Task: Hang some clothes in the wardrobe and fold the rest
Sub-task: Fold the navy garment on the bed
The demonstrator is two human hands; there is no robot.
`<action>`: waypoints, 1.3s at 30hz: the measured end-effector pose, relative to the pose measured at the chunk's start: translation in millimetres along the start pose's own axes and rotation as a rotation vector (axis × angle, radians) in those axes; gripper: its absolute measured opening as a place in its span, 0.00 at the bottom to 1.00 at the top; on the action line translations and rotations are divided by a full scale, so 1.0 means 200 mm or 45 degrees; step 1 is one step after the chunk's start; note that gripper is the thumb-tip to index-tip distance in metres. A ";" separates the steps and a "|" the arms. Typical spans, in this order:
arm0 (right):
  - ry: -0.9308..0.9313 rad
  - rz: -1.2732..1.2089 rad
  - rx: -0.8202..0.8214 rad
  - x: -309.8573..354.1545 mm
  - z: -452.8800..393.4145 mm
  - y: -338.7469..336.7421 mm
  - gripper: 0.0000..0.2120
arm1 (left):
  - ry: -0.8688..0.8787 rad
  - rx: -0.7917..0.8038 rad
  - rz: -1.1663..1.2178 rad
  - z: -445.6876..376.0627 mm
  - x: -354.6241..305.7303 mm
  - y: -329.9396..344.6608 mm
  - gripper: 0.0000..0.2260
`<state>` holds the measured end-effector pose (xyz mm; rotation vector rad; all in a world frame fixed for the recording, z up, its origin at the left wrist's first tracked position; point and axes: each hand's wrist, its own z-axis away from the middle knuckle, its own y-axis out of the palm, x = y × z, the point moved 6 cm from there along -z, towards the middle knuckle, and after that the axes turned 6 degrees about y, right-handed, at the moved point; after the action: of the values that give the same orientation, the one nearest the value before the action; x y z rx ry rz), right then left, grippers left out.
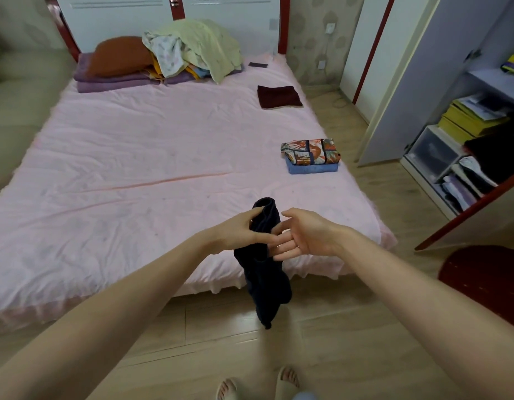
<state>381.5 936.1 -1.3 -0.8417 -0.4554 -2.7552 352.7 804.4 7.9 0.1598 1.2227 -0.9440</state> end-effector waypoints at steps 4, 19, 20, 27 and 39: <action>-0.049 0.398 -0.322 0.08 -0.01 -0.14 0.24 | 0.086 0.066 -0.299 0.03 0.00 -0.04 0.33; -0.187 0.699 -0.722 0.27 -0.14 -0.17 0.07 | -0.006 0.155 -0.803 0.00 0.04 -0.03 0.42; -0.204 0.758 -0.789 0.29 -0.14 -0.17 0.09 | -0.046 0.146 -0.840 -0.01 0.05 -0.04 0.41; -0.242 0.808 -0.877 0.34 -0.10 -0.09 0.02 | -0.088 -0.079 -1.192 -0.03 0.01 -0.12 0.15; -0.590 0.269 -0.795 0.40 -0.01 0.00 0.09 | 0.139 -0.394 -1.134 0.03 -0.05 -0.22 0.19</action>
<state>315.6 926.6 42.4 -1.5739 0.4393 -2.4994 325.9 779.1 34.9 -0.6387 1.5507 -1.4917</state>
